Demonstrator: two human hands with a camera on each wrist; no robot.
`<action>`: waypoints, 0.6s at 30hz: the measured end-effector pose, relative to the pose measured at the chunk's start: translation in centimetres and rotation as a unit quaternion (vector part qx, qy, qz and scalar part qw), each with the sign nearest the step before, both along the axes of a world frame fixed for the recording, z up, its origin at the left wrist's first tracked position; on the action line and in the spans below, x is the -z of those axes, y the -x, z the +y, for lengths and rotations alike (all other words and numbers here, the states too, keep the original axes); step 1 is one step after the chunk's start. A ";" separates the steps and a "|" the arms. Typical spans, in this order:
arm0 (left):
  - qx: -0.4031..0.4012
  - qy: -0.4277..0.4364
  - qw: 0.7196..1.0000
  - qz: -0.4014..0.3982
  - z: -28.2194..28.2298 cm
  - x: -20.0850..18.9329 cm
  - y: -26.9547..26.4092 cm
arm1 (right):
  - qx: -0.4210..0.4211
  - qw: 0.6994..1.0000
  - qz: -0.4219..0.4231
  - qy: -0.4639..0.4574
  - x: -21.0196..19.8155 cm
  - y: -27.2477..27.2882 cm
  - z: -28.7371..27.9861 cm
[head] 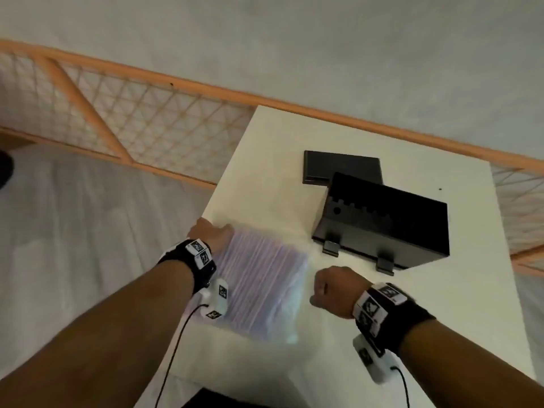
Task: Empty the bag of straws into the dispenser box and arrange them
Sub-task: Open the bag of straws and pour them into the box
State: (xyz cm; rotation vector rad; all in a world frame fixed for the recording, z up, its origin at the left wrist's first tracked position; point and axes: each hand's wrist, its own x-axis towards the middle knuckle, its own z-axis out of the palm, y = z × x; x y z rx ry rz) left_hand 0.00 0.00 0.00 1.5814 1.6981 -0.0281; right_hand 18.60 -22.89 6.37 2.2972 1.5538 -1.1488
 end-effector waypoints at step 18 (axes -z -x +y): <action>0.045 0.080 0.980 -0.178 3.4 0.7 2.0 | 0.075 0.989 0.100 -0.084 5.2 7.4 19.6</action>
